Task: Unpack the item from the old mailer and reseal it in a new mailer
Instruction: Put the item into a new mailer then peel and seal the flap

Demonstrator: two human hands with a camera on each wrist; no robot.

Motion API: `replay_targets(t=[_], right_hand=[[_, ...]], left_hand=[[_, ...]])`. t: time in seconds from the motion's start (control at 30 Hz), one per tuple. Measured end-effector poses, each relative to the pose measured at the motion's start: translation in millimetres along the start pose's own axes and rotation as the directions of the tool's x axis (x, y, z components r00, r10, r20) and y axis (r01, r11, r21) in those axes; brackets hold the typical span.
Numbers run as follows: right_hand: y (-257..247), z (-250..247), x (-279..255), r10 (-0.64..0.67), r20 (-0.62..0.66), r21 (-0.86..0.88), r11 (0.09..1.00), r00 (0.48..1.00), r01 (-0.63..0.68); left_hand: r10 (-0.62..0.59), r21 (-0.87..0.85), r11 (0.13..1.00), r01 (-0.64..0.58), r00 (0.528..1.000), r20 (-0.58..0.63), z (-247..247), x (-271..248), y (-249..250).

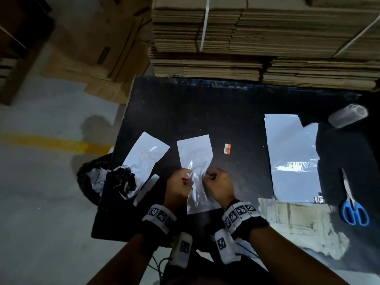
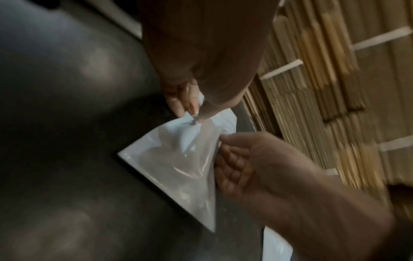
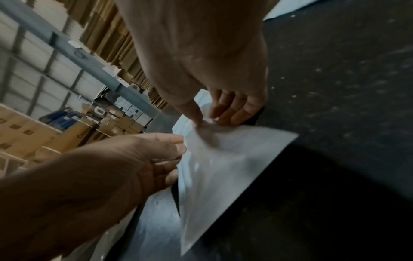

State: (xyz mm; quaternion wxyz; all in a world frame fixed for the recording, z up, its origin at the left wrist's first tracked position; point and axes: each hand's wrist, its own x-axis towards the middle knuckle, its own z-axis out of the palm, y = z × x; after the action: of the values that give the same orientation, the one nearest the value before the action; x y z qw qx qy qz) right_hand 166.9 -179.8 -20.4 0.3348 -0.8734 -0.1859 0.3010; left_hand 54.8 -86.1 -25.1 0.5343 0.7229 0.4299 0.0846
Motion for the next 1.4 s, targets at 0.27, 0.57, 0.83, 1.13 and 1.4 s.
replay_targets(t=[0.27, 0.57, 0.83, 1.13, 1.4], right_hand=[[31, -30, 2, -0.012, 0.057, 0.068, 0.998, 0.998, 0.008], [37, -44, 3, 0.040, 0.176, 0.636, 0.758, 0.984, -0.145], [30, -56, 11, 0.015, 0.134, 0.574, 0.814, 0.991, -0.090], [35, -32, 25, -0.054, 0.199, 0.240, 0.971, 0.978, 0.004], [10, -26, 13, 0.040, 0.066, 0.354, 0.933, 0.997, -0.061]], left_hand=[[-0.099, -0.351, 0.930, 0.106, 0.994, 0.039, 15, -3, 19], [-0.139, -0.589, 0.791, 0.167, 0.986, 0.094, 16, -6, 43], [-0.221, -0.552, 0.803, 0.224, 0.973, 0.073, 16, -2, 41], [-0.119, -0.250, 0.962, 0.113, 0.993, -0.009, 15, 25, 27], [-0.124, -0.371, 0.917, 0.147, 0.989, 0.084, -1, 34, 19]])
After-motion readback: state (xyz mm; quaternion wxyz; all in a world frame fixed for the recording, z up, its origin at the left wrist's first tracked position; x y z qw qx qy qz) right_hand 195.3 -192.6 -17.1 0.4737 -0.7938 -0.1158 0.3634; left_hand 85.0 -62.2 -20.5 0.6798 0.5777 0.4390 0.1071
